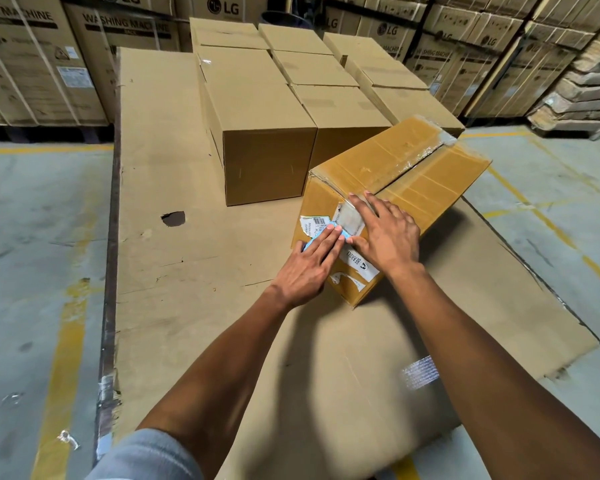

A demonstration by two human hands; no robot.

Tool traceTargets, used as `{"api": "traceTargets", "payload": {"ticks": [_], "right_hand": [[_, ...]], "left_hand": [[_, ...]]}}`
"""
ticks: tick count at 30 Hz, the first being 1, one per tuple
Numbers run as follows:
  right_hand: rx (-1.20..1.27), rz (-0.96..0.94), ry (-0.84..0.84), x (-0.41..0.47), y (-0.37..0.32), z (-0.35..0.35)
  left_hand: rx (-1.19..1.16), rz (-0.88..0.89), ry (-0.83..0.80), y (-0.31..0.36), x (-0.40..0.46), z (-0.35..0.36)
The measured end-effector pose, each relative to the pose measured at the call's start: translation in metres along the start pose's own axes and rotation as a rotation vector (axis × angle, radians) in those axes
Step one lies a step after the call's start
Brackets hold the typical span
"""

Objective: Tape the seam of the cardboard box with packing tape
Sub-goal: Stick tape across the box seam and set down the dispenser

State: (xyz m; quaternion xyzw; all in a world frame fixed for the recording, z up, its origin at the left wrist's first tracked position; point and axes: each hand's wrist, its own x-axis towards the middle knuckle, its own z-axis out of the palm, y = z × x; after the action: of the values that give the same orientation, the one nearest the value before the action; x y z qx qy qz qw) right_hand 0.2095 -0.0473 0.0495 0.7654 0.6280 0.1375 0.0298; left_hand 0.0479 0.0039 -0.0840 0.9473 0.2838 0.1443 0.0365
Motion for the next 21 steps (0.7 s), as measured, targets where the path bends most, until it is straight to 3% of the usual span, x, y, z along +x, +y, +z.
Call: {"api": "traceTargets", "payload": {"ticks": [21], "right_hand": [[-0.029,0.009,0.036,-0.0035,-0.0045,-0.0047]], "left_hand": [[-0.095,0.000,-0.018,-0.0077,0.0061,-0.0087]]}}
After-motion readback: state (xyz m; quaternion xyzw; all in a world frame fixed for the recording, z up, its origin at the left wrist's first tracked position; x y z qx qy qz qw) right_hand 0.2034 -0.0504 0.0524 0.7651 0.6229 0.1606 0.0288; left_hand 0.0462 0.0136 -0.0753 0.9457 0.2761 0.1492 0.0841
